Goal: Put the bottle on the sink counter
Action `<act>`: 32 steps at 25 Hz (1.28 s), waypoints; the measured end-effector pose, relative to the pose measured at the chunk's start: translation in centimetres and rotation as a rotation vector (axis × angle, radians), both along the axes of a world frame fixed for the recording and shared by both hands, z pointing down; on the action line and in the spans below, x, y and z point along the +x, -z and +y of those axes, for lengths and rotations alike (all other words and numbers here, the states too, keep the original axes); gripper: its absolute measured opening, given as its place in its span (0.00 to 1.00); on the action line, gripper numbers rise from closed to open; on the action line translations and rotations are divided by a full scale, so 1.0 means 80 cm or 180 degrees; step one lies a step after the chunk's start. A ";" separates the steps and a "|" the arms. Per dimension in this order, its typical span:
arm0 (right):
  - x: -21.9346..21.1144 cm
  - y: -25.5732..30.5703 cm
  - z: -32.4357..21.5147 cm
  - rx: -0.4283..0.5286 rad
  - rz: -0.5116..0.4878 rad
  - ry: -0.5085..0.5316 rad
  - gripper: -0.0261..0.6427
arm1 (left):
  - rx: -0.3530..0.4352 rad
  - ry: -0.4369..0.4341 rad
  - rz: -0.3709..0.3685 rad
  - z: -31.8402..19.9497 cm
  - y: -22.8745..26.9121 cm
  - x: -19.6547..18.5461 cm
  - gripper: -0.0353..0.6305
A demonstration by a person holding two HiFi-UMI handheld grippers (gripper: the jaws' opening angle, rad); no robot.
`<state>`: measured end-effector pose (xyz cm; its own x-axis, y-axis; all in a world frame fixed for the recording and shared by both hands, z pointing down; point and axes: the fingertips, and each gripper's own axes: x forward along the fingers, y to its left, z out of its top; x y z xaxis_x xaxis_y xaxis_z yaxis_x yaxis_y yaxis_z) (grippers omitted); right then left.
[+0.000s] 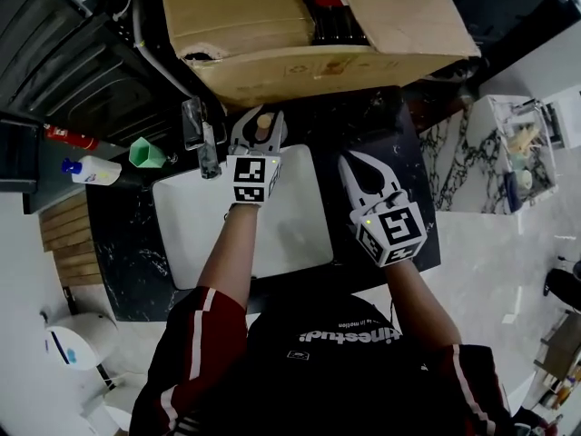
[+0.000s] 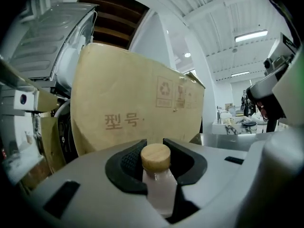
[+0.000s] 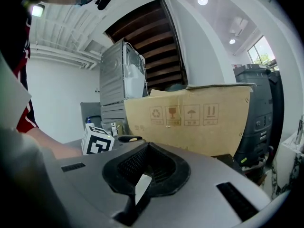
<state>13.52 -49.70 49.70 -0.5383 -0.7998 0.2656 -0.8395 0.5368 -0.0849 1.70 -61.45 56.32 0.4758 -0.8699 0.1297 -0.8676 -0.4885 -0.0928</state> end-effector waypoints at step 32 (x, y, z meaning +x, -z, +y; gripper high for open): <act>-0.059 0.130 0.114 0.0545 -0.0171 0.0077 0.10 | 0.0608 -0.0221 0.0226 0.241 0.200 -0.060 0.14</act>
